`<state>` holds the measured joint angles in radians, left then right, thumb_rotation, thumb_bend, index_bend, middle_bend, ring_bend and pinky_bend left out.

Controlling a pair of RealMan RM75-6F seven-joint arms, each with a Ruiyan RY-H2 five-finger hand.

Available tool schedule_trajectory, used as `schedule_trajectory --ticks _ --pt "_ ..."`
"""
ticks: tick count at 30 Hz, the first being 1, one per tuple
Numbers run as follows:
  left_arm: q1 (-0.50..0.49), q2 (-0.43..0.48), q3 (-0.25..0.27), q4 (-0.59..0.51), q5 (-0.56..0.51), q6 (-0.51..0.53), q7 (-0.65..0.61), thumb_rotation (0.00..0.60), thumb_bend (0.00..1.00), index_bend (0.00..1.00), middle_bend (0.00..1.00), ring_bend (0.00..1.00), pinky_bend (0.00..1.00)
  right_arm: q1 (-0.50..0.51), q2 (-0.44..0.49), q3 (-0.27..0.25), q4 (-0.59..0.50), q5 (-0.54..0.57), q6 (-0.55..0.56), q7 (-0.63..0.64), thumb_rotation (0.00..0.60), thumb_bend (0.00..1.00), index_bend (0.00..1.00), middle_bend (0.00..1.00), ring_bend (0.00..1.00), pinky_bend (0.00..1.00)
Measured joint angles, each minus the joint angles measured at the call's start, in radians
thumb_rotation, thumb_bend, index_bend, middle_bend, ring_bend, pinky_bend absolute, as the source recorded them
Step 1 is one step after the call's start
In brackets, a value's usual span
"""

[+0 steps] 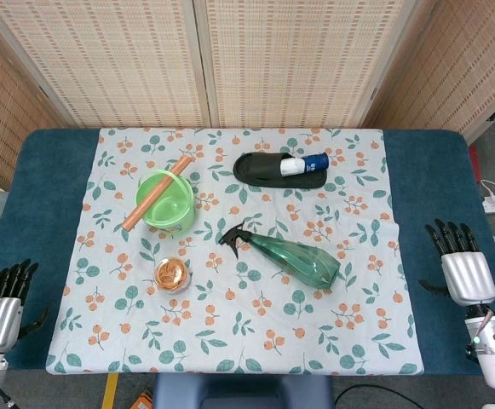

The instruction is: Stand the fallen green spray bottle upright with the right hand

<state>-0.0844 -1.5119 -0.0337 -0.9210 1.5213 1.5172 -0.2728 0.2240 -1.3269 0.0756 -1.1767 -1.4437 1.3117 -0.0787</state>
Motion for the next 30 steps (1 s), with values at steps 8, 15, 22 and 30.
schedule_trajectory --ticks 8,15,22,30 --pt "0.001 -0.003 0.004 0.007 0.005 0.006 -0.004 0.600 0.28 0.00 0.00 0.00 0.00 0.003 0.002 -0.010 -0.042 -0.010 -0.003 -0.024 0.600 0.00 0.00 0.00 0.00 0.00" --pt "-0.003 -0.004 0.005 0.010 0.004 -0.003 -0.011 0.600 0.28 0.00 0.00 0.00 0.00 0.002 0.025 0.002 -0.185 0.026 -0.026 -0.011 0.600 0.00 0.00 0.00 0.00 0.00" --pt "0.000 -0.003 0.007 0.023 -0.004 -0.015 -0.028 0.600 0.28 0.00 0.00 0.00 0.00 0.008 0.017 0.026 -0.441 0.057 -0.017 -0.063 0.600 0.00 0.00 0.00 0.00 0.00" --pt "0.009 -0.002 0.006 0.019 -0.003 0.006 -0.029 0.600 0.28 0.00 0.00 0.00 0.00 0.046 -0.116 0.037 -0.501 0.084 -0.020 -0.247 0.600 0.00 0.00 0.00 0.00 0.00"
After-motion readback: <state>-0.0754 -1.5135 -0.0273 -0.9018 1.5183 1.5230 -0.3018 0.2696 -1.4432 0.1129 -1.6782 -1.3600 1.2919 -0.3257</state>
